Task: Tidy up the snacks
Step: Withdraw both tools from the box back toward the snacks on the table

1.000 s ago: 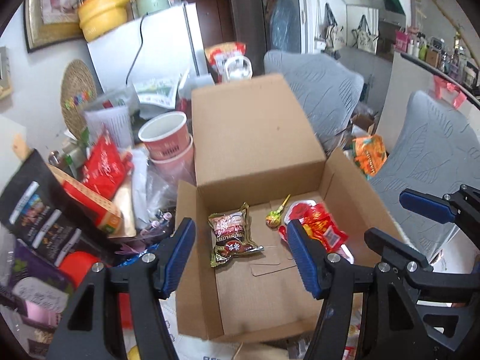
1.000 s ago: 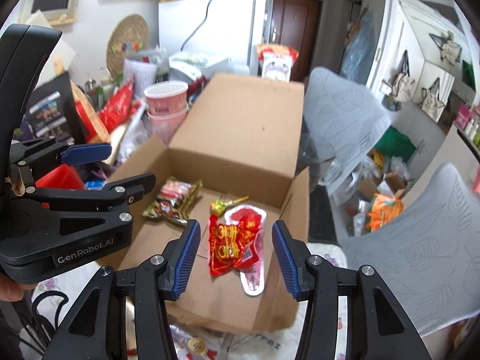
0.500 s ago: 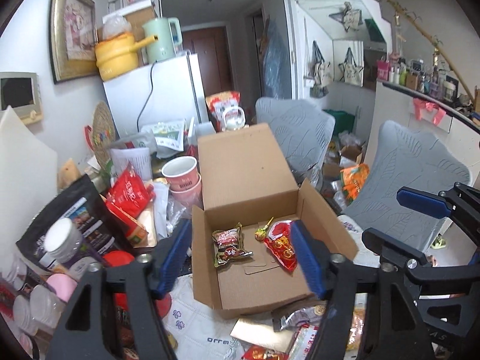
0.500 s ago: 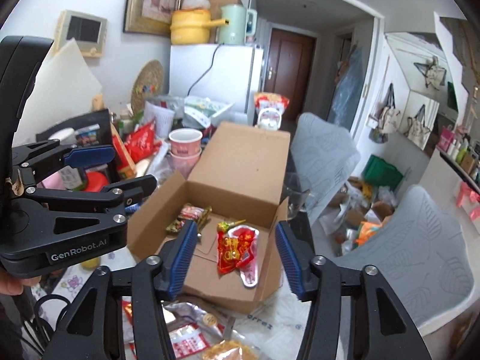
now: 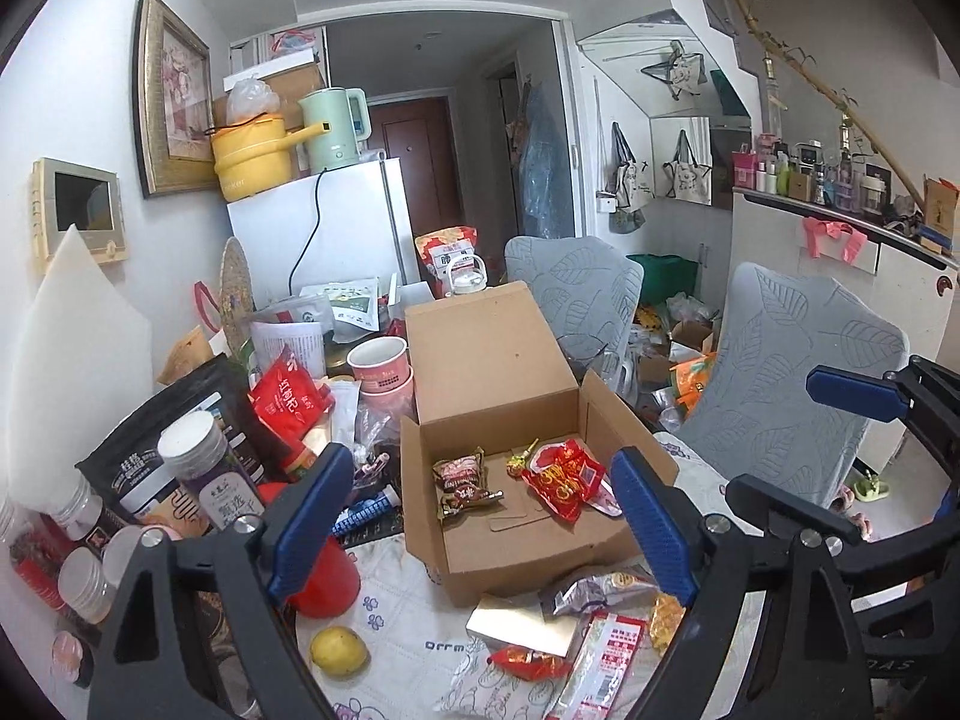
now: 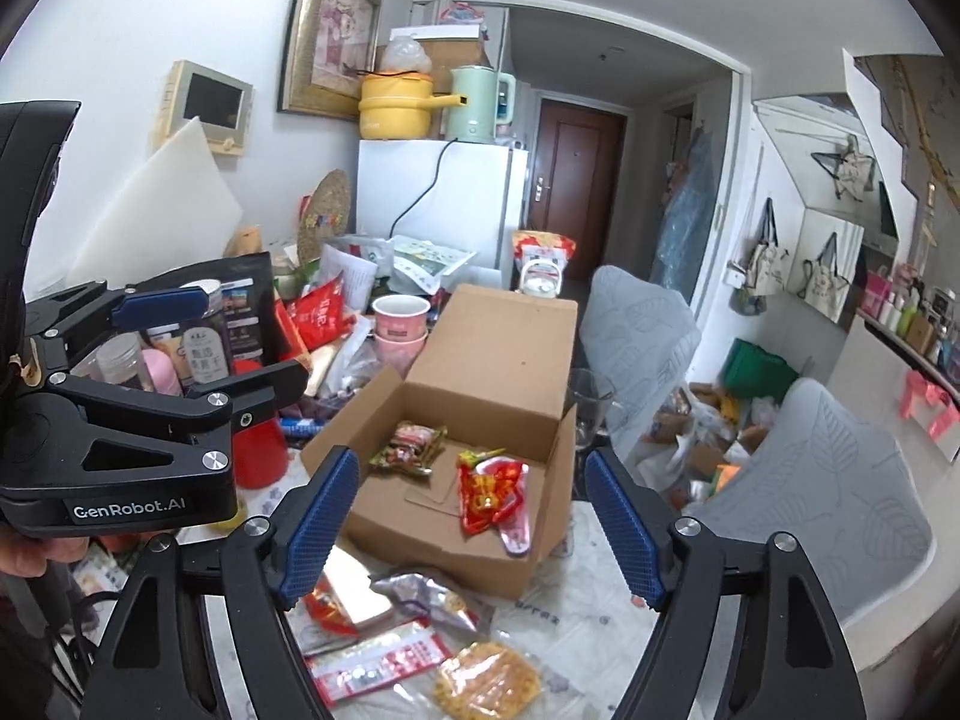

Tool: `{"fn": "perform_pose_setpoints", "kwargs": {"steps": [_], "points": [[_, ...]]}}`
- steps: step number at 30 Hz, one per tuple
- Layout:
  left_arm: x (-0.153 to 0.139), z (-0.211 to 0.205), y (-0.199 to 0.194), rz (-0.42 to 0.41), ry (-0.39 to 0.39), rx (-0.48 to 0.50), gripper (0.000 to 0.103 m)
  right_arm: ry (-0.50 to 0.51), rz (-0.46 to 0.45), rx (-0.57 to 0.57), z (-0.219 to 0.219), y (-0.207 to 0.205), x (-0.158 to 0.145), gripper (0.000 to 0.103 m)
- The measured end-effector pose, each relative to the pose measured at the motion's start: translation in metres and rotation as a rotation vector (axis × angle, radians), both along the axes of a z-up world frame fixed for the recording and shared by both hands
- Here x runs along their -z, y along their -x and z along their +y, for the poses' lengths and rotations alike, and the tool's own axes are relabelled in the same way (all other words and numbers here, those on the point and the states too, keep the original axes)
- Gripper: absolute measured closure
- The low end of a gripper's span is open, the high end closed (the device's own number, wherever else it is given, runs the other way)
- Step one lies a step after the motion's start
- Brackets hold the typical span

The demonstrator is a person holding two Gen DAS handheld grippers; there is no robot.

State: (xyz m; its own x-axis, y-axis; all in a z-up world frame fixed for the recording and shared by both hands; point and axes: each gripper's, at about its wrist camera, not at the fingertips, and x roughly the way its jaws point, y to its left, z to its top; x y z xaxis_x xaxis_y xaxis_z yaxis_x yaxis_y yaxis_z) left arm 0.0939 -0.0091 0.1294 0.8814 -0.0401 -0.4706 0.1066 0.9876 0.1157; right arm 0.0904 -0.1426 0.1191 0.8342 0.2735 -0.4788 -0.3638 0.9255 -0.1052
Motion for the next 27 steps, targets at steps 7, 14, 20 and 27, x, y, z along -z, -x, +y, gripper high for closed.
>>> {"fn": "perform_pose_setpoints", "kwargs": {"steps": [7, 14, 20, 27], "points": [[0.016, 0.004, 0.026, 0.011, 0.016, 0.021, 0.015, -0.004, -0.001, -0.007, 0.002, 0.03, 0.015, 0.023], [0.039, 0.011, 0.05, 0.047, 0.031, 0.039, 0.015, -0.022, 0.022, -0.033, 0.007, 0.059, 0.04, 0.023], [0.062, 0.017, 0.066, 0.077, 0.036, 0.029, 0.015, -0.068, 0.076, -0.055, 0.009, 0.074, 0.069, 0.023], [0.096, 0.02, 0.07, 0.158, 0.056, 0.048, 0.015, -0.101, 0.143, -0.052, 0.008, 0.076, 0.104, 0.023]]}}
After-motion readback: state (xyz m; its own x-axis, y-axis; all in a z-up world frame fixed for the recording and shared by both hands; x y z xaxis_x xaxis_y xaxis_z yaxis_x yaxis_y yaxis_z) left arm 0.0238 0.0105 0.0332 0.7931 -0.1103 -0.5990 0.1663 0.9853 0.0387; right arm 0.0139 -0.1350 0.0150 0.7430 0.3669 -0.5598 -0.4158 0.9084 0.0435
